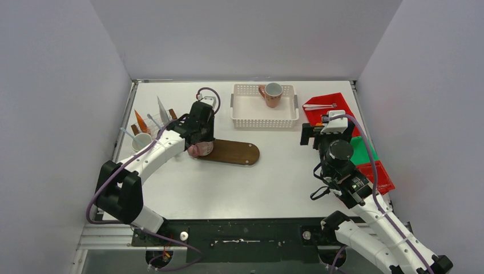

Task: Prepare toiletry sets of a toothbrush and toothpaste on the tray
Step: Pick up the toothpaste holder from the storage box.

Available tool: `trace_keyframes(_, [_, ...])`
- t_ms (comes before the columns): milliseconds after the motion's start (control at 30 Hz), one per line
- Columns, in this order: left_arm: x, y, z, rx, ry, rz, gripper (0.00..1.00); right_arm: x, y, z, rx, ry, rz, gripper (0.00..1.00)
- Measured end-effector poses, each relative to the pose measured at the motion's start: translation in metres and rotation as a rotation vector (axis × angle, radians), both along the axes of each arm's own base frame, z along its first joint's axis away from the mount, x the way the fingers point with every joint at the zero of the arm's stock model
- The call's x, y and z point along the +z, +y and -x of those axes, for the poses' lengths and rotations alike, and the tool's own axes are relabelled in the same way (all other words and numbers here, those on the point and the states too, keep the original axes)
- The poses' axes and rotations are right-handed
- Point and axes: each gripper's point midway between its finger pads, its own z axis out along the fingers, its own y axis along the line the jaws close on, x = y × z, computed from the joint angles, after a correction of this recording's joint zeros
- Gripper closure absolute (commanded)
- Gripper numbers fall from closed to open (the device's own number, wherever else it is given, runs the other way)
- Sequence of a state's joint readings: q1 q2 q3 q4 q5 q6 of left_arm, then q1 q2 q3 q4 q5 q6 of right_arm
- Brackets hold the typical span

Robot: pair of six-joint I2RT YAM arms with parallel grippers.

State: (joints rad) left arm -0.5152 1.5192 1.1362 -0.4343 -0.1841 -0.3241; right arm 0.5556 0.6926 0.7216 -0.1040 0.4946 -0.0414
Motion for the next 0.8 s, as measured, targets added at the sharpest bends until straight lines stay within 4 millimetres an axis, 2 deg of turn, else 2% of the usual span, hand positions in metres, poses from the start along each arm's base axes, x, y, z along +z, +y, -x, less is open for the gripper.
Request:
trace_keyframes(333, [0.0003,0.0013,-0.0033,0.05,0.007,0.003,0.91,0.0,-0.001,0.0001,-0.006,0.0,-0.001,0.0])
trace_keyframes(667, [-0.0037,0.0018,0.0018,0.059,0.042,-0.018,0.64,0.0,-0.0012,0.0001,-0.007,0.0,-0.001,0.0])
trace_keyframes(800, [0.0011,0.0014,0.003,0.057,0.048,-0.023,0.55,-0.0005,-0.0012,0.0002,-0.007,0.002,-0.002,0.0])
